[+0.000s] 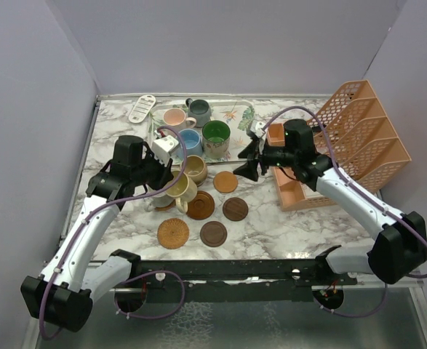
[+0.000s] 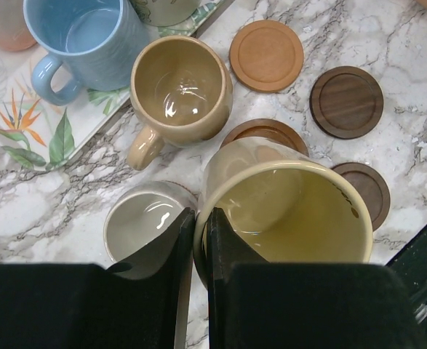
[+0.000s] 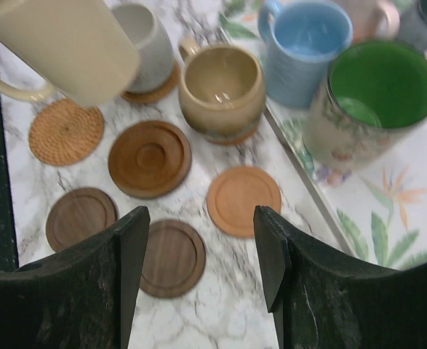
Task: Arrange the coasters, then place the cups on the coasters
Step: Pick up the cup from the tray, then place the cup on the coaster.
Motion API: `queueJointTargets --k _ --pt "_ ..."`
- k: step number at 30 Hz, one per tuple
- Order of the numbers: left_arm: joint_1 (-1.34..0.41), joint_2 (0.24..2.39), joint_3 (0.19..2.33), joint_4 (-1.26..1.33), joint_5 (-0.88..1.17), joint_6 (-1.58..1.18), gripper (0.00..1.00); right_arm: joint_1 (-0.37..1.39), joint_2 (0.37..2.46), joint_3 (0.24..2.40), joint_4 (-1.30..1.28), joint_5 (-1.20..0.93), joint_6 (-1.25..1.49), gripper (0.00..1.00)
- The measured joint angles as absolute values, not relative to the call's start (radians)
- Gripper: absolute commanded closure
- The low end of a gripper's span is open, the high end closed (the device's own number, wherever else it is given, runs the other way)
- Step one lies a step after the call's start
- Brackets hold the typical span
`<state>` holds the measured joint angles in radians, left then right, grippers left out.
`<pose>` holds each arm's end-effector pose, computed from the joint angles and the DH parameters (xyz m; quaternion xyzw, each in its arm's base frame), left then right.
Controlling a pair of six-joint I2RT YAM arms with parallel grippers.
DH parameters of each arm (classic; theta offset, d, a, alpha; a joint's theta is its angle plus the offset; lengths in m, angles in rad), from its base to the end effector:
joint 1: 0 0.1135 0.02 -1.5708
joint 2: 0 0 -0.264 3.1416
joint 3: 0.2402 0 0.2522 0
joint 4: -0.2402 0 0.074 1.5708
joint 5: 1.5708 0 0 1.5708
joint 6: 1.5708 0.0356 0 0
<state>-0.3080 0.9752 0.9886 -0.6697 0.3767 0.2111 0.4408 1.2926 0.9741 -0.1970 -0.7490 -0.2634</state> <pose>0.1875 -0.0734 0.3300 0.3061 0.8307 -0.1888 0.4250 0.2483 0.1439 0.2983 -0.4502 0.6913 0.3563 0.4388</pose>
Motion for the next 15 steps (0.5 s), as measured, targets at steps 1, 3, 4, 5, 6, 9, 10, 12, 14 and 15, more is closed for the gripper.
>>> queueJointTargets --k 1,3,4,5,6,9,10,12,14,15 --pt "-0.308 0.978 0.982 -0.661 0.379 0.204 1.0 0.473 1.309 0.998 -0.18 -0.749 -0.26 0.41" --pt "-0.308 0.988 0.972 -0.648 0.384 0.183 1.0 0.517 1.333 1.026 -0.145 -0.75 -0.253 0.41" --pt "-0.308 0.997 0.971 -0.644 0.389 0.171 1.0 0.537 1.344 1.031 -0.132 -0.749 -0.251 0.41" --pt "-0.308 1.006 0.971 -0.64 0.396 0.15 1.0 0.559 1.354 1.034 -0.123 -0.749 -0.25 0.4" --pt "-0.308 1.028 0.973 -0.628 0.405 0.141 1.0 0.584 1.368 1.035 -0.117 -0.749 -0.249 0.4" --pt "-0.308 1.085 0.996 -0.624 0.408 0.091 1.0 0.631 1.401 1.034 -0.112 -0.749 -0.242 0.39" --pt "-0.308 1.11 1.01 -0.621 0.408 0.072 1.0 0.641 1.406 1.034 -0.112 -0.749 -0.24 0.39" --pt "-0.316 1.15 1.04 -0.612 0.406 0.044 1.0 0.662 1.408 1.031 -0.112 -0.748 -0.239 0.39" --pt "-0.327 1.187 1.07 -0.598 0.4 0.025 1.0 0.676 1.408 1.028 -0.108 -0.738 -0.239 0.39" --pt "-0.334 1.2 1.079 -0.59 0.395 0.017 1.0 0.679 1.408 1.025 -0.103 -0.725 -0.234 0.38"
